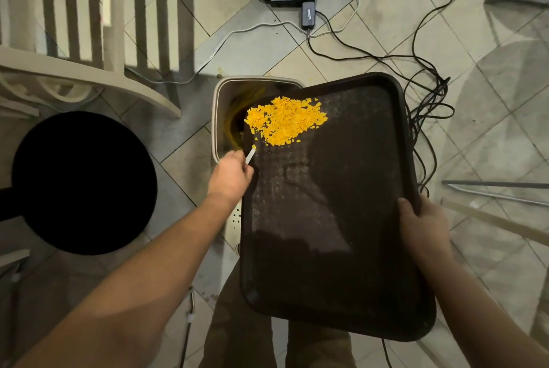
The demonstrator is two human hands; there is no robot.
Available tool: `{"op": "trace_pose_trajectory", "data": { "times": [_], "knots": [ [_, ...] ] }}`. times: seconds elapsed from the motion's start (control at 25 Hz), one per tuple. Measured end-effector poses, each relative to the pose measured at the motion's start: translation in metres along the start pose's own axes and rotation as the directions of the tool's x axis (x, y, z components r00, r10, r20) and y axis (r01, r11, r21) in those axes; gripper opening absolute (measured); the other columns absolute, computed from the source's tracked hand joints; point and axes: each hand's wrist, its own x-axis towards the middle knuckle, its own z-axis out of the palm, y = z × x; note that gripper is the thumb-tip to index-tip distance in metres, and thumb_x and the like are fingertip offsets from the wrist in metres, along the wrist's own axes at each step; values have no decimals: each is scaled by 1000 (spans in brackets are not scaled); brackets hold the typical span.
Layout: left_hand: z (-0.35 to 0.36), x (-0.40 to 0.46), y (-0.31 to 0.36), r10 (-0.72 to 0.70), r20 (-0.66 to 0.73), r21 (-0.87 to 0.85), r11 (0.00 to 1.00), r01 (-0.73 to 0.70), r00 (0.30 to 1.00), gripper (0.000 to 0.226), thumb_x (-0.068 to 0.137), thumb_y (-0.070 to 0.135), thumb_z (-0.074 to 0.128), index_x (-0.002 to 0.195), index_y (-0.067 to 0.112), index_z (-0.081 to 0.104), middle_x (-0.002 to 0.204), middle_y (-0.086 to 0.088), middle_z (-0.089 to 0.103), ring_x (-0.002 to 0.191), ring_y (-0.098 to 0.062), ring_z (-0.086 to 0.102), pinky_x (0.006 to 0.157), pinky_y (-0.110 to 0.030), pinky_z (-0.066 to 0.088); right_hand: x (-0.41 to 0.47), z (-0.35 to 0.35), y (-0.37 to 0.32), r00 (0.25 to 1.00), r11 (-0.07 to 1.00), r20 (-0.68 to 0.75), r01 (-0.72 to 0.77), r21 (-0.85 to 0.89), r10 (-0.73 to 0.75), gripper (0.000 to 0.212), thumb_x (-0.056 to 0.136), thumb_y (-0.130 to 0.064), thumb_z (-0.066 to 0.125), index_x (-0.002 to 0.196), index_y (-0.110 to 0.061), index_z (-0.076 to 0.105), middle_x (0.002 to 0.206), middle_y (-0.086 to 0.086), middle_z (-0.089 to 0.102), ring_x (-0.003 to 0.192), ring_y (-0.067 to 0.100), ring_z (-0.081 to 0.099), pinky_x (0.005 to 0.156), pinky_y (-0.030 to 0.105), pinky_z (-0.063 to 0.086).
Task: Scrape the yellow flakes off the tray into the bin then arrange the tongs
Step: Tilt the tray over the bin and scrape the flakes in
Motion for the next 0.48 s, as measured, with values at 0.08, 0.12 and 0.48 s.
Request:
{"op": "trace_pose_trajectory", "data": {
  "times": [0.08, 0.12, 0.48],
  "knots": [
    [-2, 18, 6, -38, -27, -43, 998, 37, 999, 14, 88, 12, 50, 89, 1, 58, 98, -18, 56, 86, -35, 58, 75, -38, 48, 1, 1, 1, 1000, 1000, 3, 7, 2, -7, 26, 94, -23, 45, 115, -16, 59, 83, -3, 59, 75, 14, 53, 72, 30, 39],
    [-4, 26, 8, -64, -45, -72, 996, 60, 997, 15, 89, 12, 49, 91, 1, 59, 100, -18, 56, 88, -35, 58, 77, -39, 49, 2, 1, 2, 1000, 1000, 1, 9, -7, -9, 27, 94, -23, 45, 116, -15, 58, 86, -1, 59, 78, 16, 53, 73, 31, 40],
    [4, -27, -12, -22, 15, -78, 997, 23, 1000, 9, 83, 19, 56, 80, 11, 56, 86, -12, 61, 77, -30, 59, 65, -32, 47, -2, 3, 1, 1000, 999, 7, -14, -37, 14, 29, 94, -26, 46, 119, -17, 57, 91, 1, 59, 95, 27, 58, 86, 44, 47]
  ]
}}
